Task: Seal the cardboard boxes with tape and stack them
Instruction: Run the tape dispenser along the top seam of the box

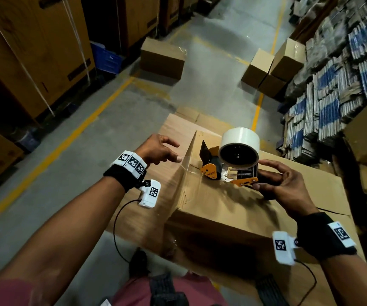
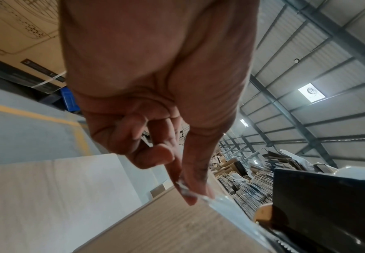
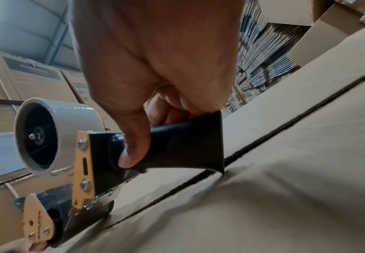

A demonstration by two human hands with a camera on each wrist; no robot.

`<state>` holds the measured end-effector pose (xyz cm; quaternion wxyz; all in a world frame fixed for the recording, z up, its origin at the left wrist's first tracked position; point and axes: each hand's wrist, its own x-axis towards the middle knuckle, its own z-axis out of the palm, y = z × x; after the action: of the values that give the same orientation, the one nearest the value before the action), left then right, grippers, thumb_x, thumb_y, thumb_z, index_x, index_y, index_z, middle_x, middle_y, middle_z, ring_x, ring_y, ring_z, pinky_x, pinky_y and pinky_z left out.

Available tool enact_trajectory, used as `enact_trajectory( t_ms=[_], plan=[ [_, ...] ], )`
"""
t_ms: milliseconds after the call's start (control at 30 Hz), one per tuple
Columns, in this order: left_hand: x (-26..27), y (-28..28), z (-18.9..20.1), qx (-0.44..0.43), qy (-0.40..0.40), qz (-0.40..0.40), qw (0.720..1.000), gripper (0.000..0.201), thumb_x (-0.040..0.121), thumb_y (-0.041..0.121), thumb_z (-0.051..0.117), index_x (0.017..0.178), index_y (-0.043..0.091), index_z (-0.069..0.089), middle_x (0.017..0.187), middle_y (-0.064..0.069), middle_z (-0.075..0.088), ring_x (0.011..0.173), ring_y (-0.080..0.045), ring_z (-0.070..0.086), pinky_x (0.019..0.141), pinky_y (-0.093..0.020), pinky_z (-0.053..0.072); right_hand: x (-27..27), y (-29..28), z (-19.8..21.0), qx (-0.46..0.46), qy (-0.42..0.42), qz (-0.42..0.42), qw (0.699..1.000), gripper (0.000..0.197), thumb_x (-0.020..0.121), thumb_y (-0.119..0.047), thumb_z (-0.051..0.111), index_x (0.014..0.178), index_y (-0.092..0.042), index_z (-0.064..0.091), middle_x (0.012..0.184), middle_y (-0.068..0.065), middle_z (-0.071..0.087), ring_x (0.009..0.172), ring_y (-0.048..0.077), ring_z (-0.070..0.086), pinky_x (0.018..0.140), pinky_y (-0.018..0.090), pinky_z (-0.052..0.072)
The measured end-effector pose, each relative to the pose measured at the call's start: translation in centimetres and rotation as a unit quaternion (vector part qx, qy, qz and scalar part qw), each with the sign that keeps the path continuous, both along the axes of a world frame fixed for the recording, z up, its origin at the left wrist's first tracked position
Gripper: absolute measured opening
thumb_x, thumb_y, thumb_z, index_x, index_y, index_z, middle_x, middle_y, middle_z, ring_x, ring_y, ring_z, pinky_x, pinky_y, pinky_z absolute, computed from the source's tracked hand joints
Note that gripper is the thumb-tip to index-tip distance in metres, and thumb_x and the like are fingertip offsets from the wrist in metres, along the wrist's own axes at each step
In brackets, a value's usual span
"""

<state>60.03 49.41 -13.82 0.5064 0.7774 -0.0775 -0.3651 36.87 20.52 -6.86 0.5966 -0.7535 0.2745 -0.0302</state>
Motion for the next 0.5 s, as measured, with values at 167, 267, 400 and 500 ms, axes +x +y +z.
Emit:
enact_trajectory(
  t_ms=[167,267,400,500],
  plan=[
    [-1.3,-0.7,-1.3,-0.027,0.004,0.009,1.000,0.055,0.074,0.010,0.092,0.123,0.018,0.069,0.093,-0.009,0.080,0.074,-0.012,0.066,0.053,-0.022,0.042,0.1,0.0,-0.2,-0.043,0.012,0.021,0.999,0.062,0.075,0.014,0.081,0.124,-0.021,0.066,0.106,0.003,0.080,0.088,0.019,0.075,0.063,0.034,0.056],
    [-2.8,-0.7,-3.1,-0.003,-0.041,0.035,0.999,0.060,0.077,0.011,0.091,0.131,0.019,0.065,0.116,-0.006,0.072,0.095,-0.014,0.070,0.065,-0.024,0.055,0.2,-0.2,-0.2,-0.068,0.014,0.049,0.996,0.064,0.075,0.017,0.079,0.129,-0.015,0.064,0.106,0.002,0.080,0.097,0.018,0.076,0.068,0.027,0.060],
    [-5.8,-1.2,-2.1,-0.043,-0.183,0.156,0.970,0.049,0.096,0.010,0.068,0.142,0.024,0.059,0.144,0.000,0.061,0.123,-0.014,0.062,0.103,-0.031,0.052,0.3,-0.4,-0.4,-0.114,0.020,0.080,0.990,0.074,0.076,0.019,0.079,0.132,-0.025,0.061,0.109,-0.002,0.079,0.101,0.015,0.076,0.079,0.033,0.063],
    [-9.4,-1.8,0.5,-0.126,-0.226,0.097,0.961,0.060,0.104,0.026,0.054,0.161,0.023,0.034,0.168,0.005,0.032,0.149,-0.007,0.035,0.120,-0.023,0.032,0.4,-0.5,-0.7,-0.117,0.025,0.086,0.989,0.079,0.075,0.021,0.077,0.132,-0.030,0.059,0.109,-0.006,0.079,0.098,0.011,0.075,0.077,0.031,0.062]
  ],
)
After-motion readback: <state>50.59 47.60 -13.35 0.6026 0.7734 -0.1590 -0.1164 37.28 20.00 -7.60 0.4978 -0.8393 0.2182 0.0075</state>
